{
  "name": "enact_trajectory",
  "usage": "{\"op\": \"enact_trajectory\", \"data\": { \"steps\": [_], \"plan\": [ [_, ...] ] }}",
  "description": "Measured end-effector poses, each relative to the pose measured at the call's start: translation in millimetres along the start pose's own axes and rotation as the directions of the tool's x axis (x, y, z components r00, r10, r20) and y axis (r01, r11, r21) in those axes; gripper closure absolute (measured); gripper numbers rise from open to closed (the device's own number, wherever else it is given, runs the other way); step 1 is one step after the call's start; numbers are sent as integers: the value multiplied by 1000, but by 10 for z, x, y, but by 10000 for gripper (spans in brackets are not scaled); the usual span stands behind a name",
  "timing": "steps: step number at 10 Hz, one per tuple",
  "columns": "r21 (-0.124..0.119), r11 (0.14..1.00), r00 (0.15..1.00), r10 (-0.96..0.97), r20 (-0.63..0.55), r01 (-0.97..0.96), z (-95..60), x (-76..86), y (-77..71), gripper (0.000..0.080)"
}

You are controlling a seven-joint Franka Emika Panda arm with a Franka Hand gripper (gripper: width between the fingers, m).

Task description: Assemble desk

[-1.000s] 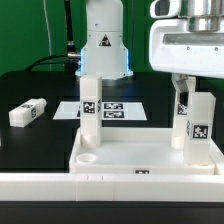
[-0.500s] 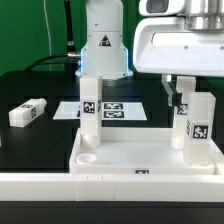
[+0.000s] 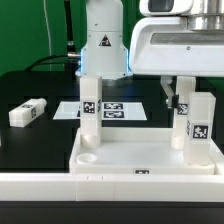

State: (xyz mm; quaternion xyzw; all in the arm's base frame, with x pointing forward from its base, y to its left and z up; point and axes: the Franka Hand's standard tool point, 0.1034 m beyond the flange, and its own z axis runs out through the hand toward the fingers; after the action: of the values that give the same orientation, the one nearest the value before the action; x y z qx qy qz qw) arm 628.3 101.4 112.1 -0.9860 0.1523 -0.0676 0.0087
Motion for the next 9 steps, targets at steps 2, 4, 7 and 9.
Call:
{"op": "enact_trajectory", "data": {
  "steps": [2,4,7,9],
  "plan": [
    [0,1000,1000,4,0,-4,0,4,8,341],
    [-8,1000,1000,19,-3,-19,-2,25,51,499],
    [-12,998,998,69,-5,-70,-2,36,80,499],
    [-26,979,979,202,-15,-202,-5,80,185,499]
  ]
}}
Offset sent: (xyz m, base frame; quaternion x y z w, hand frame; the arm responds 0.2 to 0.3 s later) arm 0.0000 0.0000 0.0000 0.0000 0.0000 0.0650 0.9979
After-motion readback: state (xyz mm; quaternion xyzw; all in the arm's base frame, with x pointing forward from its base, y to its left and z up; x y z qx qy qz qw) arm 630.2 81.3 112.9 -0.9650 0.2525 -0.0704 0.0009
